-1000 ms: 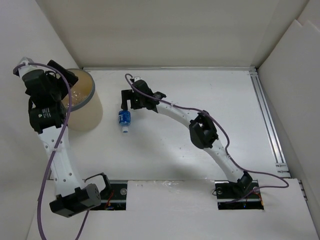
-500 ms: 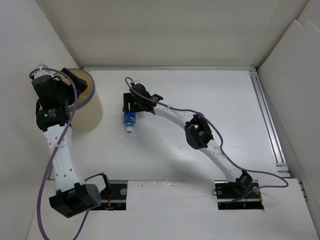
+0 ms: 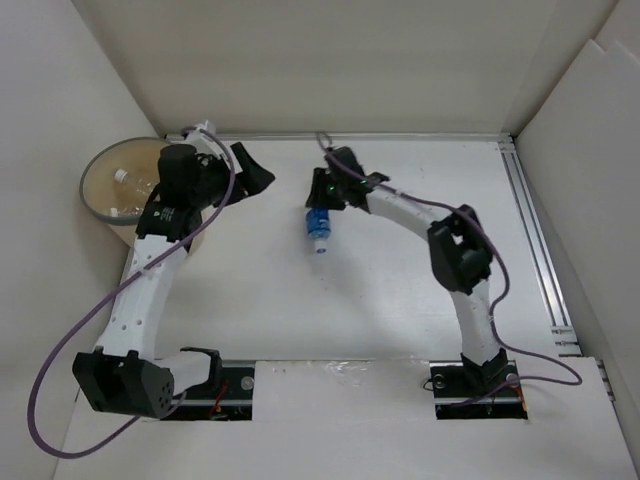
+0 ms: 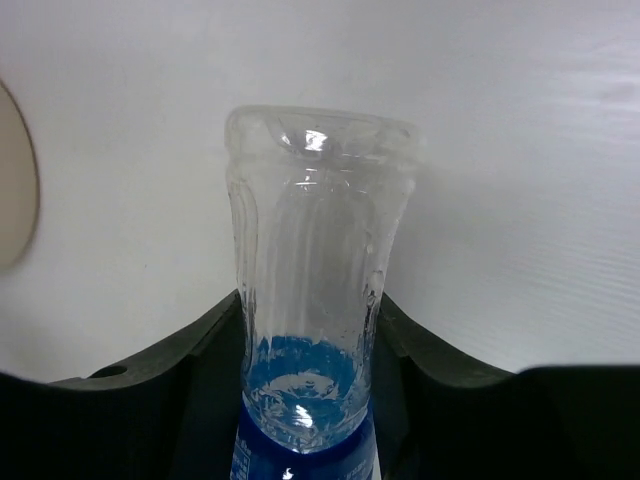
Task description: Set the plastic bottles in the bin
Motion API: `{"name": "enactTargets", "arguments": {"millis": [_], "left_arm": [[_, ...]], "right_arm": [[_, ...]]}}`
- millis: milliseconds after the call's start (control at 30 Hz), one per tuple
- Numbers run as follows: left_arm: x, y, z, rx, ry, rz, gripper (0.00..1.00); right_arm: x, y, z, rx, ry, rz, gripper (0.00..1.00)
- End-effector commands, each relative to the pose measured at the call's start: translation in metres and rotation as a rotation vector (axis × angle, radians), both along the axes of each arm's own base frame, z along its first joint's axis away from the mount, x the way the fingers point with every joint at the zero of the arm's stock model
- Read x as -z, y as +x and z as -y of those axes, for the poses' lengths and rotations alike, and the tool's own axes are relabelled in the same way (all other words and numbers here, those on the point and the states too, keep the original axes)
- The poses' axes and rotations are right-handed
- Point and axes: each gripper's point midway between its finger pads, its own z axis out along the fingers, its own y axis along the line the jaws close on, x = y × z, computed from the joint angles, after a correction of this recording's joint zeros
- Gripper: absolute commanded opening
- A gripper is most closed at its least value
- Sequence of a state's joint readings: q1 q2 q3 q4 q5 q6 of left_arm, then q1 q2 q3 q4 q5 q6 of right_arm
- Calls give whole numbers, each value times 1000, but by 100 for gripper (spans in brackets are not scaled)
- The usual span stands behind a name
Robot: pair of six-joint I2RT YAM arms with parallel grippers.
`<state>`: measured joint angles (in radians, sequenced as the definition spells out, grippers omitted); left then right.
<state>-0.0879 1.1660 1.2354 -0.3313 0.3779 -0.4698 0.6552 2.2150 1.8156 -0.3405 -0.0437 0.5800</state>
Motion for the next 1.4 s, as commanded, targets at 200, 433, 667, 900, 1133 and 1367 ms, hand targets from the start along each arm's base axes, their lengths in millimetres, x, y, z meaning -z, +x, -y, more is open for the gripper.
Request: {"name": "enactTargets", "arguments": {"millis": [200, 433, 667, 900, 1133, 1367], "left_arm": [[-26, -56, 159, 706, -259, 246, 100], [-25, -79, 242, 930, -312, 272, 100], [-56, -78, 258, 931, -404, 363, 100], [-61, -83, 257, 946, -450, 382, 100], [-63, -84, 259, 957, -493, 382, 100], [-80, -97, 269, 993, -529, 432, 66]], "right_arm": [[-244, -2, 133, -128, 427, 518, 0], [-316, -98, 138, -428, 725, 687, 0], [-328, -140, 145, -534, 862, 741, 0], [-330, -157, 140, -580, 956, 752, 0], [-341, -168, 126, -615, 1018, 758, 0], [-340, -166, 115, -603, 1049, 751, 0]]}}
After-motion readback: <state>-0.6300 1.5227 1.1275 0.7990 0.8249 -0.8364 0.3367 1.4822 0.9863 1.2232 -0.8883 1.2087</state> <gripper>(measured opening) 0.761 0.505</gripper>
